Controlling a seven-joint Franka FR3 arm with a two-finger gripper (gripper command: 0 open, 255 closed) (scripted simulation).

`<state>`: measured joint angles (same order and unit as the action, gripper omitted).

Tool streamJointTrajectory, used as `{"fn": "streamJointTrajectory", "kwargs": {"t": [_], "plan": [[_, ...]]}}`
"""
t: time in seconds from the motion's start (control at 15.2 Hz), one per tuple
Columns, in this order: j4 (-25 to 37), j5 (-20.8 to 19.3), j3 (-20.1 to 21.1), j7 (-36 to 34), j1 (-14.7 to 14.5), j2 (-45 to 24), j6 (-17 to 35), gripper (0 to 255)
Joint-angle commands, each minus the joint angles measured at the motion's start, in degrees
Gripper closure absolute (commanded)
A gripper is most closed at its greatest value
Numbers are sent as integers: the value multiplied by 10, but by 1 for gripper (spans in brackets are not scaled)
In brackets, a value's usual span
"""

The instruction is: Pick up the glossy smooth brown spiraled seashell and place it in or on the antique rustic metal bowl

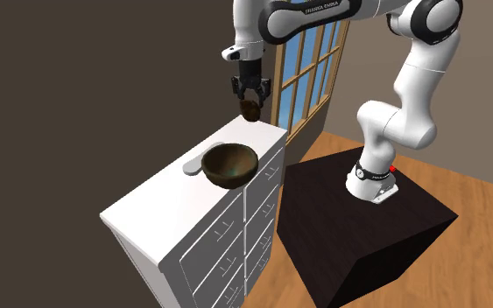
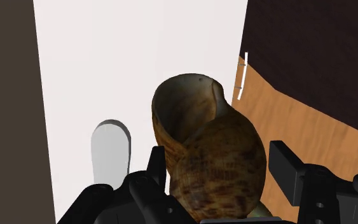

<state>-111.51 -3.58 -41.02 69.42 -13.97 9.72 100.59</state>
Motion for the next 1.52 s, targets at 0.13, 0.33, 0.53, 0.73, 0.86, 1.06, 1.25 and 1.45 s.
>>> {"fn": "streamJointTrajectory", "kwargs": {"t": [0.13,0.33,0.53,0.73,0.86,1.06,1.25,1.45], "plan": [[19,22,24,-40,-23,-26,1,255],[41,41,40,-67,-39,-52,0,255],[70,62,55,-91,-55,-82,-2,255],[105,83,68,-113,-68,-117,-8,255],[103,86,70,-116,-70,-122,-1,255],[81,88,70,-114,-70,-123,22,255],[61,90,70,-111,-70,-126,44,255],[42,93,71,-108,-70,-130,66,255]]}}
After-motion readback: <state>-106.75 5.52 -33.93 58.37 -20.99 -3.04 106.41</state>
